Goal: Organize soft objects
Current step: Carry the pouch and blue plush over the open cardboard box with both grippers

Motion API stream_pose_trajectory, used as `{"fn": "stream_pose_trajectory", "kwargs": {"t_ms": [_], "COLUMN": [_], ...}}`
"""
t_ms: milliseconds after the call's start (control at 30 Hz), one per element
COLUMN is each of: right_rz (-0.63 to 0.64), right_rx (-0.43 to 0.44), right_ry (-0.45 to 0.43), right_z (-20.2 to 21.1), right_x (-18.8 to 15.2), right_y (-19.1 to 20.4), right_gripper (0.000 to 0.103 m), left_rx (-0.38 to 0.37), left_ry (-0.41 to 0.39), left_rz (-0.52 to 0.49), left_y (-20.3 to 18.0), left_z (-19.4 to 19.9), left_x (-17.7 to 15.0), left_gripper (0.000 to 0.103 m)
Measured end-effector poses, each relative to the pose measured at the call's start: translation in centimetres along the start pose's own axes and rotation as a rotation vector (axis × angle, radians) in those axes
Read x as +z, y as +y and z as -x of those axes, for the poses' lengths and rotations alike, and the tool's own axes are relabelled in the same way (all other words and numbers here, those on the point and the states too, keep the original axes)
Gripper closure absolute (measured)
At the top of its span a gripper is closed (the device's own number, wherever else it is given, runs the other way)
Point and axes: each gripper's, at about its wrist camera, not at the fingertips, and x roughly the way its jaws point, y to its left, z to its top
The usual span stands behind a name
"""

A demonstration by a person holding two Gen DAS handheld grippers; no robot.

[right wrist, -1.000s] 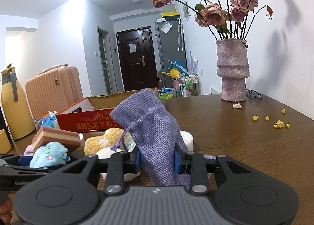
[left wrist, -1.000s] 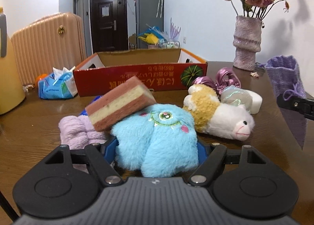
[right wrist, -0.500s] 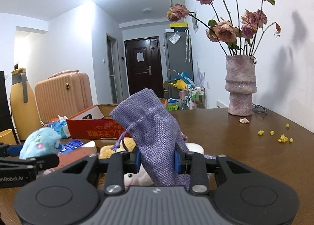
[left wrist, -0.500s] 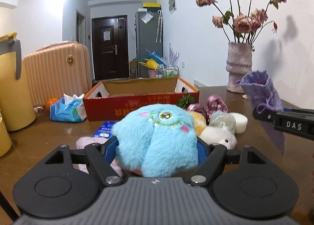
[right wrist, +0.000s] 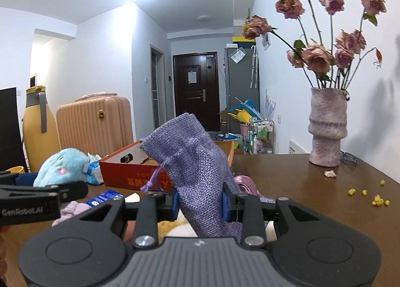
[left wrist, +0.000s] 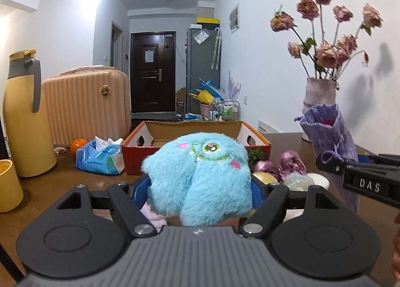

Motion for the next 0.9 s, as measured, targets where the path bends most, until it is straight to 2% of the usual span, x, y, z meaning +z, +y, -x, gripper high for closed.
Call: {"fn": "stream_pose_trajectory", "kwargs": {"t_ms": [900], "right_rz": [0.028], "right_rx": [0.018], "right_ry": [0.018], "right_z": [-7.0], "right_x": [2.5], "right_y": [2.1], "right_gripper": [0.072], "left_rx": [0.089], "left_ry": [-0.017], "left_rz": [0.052], "left_y": [2.7], "left_z": [-6.8], "left_x": [3.4], "left_gripper": [0.026]}}
